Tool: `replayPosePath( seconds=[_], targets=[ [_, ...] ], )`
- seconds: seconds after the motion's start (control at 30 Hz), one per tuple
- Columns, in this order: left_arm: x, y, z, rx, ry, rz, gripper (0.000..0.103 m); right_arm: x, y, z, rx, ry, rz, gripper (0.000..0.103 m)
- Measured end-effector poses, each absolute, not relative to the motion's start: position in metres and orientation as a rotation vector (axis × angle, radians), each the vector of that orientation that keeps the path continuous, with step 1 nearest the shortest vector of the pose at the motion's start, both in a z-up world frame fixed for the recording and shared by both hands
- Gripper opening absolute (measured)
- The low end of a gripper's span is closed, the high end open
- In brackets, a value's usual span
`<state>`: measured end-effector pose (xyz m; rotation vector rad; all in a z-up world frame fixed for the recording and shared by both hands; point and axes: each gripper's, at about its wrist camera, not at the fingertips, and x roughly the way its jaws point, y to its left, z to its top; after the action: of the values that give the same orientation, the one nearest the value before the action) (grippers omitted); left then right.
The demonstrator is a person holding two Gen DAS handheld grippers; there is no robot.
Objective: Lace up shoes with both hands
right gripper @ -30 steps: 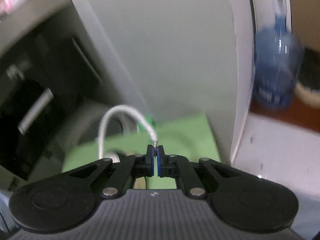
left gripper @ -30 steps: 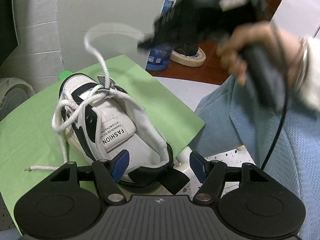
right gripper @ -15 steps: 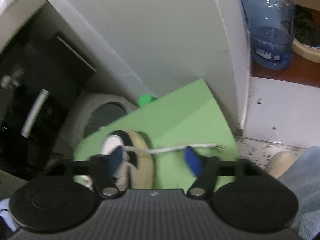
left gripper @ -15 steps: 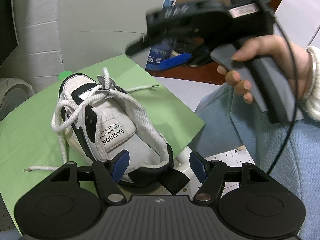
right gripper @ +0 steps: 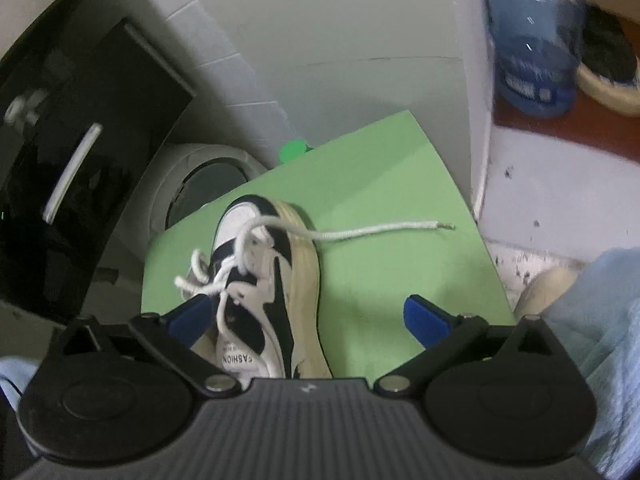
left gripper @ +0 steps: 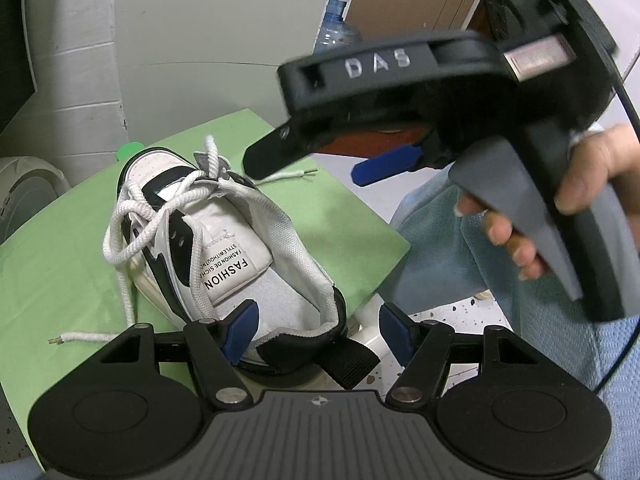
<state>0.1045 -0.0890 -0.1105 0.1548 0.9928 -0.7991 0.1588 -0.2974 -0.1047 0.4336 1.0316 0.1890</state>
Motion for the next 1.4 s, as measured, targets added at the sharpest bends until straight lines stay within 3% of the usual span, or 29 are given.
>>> replayPosePath(
  seconds=[0.5,0.7,1.4],
  targets=[
    [0.106,-0.092,-0.112,0.165,0.991,-0.797,0.066,0.163,-0.309,-0.119,0.525,1.059,0.124,0.103],
    [0.106,-0.092,-0.113,0.170,0.988,-0.799,0.066,0.169,-0.303,-0.082,0.462,0.986,0.193,0.103],
    [0.104,-0.092,-0.112,0.171,0.986,-0.797,0.066,0.162,-0.283,0.035,0.042,1.090,0.292,0.103]
  ],
)
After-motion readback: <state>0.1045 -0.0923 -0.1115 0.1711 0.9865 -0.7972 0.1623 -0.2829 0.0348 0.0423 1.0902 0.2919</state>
